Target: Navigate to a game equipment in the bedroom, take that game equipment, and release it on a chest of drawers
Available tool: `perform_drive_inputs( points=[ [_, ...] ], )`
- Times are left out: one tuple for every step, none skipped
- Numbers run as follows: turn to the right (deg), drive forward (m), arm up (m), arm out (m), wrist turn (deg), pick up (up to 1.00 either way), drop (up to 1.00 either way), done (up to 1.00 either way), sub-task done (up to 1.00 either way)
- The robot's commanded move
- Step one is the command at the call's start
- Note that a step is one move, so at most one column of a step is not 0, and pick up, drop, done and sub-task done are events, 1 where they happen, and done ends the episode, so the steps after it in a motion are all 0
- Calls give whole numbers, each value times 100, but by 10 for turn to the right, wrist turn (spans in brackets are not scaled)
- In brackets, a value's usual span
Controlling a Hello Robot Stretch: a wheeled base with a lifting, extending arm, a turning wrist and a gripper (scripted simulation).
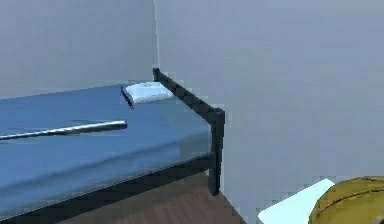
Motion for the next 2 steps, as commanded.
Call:
perform_drive_inputs(
  points=[
    [0,0,0,0,450,0,0,0,0],
    [0,0,0,0,270,0,0,0,0]
  ],
)
